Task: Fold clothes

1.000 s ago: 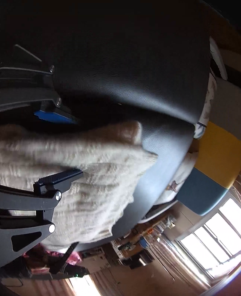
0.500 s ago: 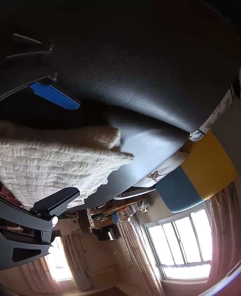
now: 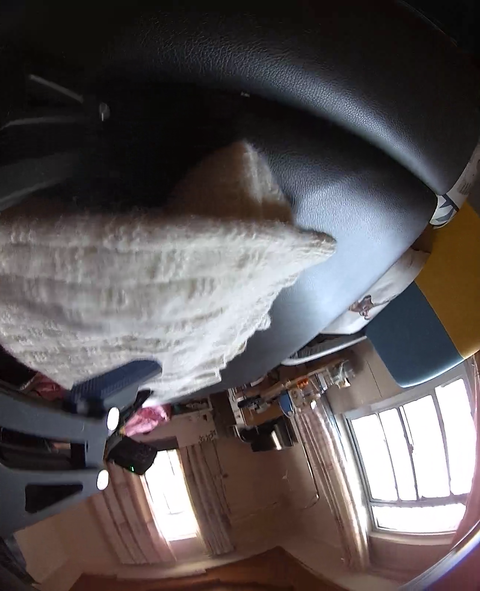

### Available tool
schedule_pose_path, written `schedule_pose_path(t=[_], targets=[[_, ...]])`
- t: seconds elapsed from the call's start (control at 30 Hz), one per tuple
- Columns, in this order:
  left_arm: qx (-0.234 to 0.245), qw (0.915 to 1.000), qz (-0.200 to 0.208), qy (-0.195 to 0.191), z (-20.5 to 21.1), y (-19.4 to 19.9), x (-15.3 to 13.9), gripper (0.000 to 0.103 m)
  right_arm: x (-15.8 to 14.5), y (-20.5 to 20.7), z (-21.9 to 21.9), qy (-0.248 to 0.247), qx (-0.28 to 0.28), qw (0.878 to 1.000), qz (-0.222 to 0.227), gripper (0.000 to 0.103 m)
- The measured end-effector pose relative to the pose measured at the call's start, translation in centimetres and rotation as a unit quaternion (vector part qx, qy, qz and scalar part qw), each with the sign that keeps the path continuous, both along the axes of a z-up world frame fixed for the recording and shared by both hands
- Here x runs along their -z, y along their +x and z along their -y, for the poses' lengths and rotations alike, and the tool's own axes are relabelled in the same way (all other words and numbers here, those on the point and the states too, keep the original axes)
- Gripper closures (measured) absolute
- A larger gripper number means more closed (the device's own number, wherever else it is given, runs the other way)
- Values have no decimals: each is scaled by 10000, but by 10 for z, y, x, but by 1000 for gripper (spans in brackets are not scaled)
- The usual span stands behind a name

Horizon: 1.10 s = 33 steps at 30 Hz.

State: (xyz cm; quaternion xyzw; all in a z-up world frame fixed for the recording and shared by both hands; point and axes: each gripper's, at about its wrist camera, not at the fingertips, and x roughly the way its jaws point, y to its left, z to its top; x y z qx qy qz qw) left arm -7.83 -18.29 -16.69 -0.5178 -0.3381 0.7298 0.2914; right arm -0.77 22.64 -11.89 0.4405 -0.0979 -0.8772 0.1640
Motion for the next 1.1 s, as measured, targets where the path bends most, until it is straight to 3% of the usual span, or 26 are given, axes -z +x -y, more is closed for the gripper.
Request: schedule_pose_path(t=[0.27, 0.53, 0.63, 0.77, 0.8, 0.87, 1.1], targets=[[-234, 9988, -287, -332, 0, 0, -16, 76, -31, 1, -1, 648, -738, 9951, 71, 64], [-605, 9931, -598, -809, 46, -9, -48, 76, -47, -7, 23, 917, -1808, 9792, 57, 64], [-585, 9912, -666, -979, 54, -8, -63, 76, -43, -15, 48, 1132, -2279, 9671, 0, 64], [-522, 9901, -689, -1105, 57, -2, -75, 76, -7, -36, 65, 1525, -2699, 9483, 679, 64], [-529, 9905, -676, -1077, 57, -1, -76, 76, 2, -41, 66, 1523, -2722, 9463, 850, 63], [-570, 9920, -658, -910, 54, -1, -79, 76, 5, -50, 58, 1144, -2474, 9559, 1092, 63], [-690, 9942, -819, 107, 23, 0, -108, 76, 8, -35, 66, 1035, -1795, 9738, 933, 59]])
